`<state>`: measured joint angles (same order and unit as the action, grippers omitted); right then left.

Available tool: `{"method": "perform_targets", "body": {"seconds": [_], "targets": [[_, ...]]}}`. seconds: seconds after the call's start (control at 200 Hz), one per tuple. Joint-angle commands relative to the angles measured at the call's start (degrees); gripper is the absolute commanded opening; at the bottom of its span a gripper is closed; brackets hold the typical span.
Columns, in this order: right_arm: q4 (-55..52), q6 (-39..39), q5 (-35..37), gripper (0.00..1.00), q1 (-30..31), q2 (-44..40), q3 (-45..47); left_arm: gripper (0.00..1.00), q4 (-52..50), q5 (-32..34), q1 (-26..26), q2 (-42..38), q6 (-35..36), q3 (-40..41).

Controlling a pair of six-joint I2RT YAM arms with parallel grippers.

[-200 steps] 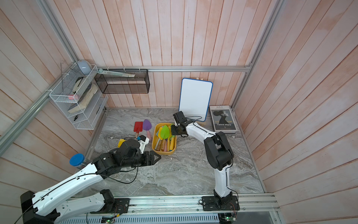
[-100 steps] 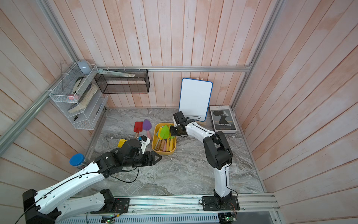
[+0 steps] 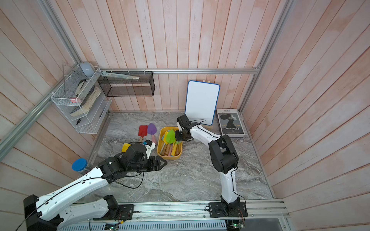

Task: Put the shovel into the storage box
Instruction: Place the shovel in the storage box, then pick up the shovel from the center of the board.

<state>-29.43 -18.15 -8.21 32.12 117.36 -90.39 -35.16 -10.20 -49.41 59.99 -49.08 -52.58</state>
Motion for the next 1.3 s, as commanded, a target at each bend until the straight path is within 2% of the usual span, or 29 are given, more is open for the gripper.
{"method": "perform_targets", "body": {"seconds": [0.0,0.395,0.525,0.675,0.77,0.875,0.965,1.06,1.295], "targets": [[-3.9,0.9,2.3,0.21,0.2,1.3,-2.4,0.73,-0.6,0.3,0.3,0.2,0.6,0.2],[-9.1,1.8,6.8,0.23,1.3,1.3,-7.3,0.73,-4.7,2.9,0.5,0.7,-0.8,-1.0],[-11.2,2.0,8.3,0.23,1.8,0.9,-8.9,0.74,-7.0,4.5,2.1,0.7,-2.6,-1.1],[-13.6,2.3,9.8,0.23,2.3,-1.4,-10.0,0.75,-8.5,3.7,9.7,-1.0,-3.6,0.6],[-13.0,2.4,9.1,0.23,2.7,-4.6,-8.3,0.81,-7.7,0.6,16.9,-1.7,-3.5,2.8],[-10.6,2.8,5.5,0.24,3.0,-8.8,-4.5,0.82,-4.9,-4.5,25.0,-0.9,-3.5,5.4],[-7.4,3.9,0.1,0.25,3.0,-12.6,0.1,0.82,-1.5,-8.6,29.7,1.8,-3.6,6.8],[-4.9,5.2,-5.1,0.25,3.0,-15.6,4.3,0.83,0.2,-11.1,32.5,6.9,-3.8,6.0],[-2.2,8.4,-13.4,0.26,3.0,-18.8,10.5,0.83,-0.8,-11.0,35.0,20.5,-4.3,-1.5]]}}
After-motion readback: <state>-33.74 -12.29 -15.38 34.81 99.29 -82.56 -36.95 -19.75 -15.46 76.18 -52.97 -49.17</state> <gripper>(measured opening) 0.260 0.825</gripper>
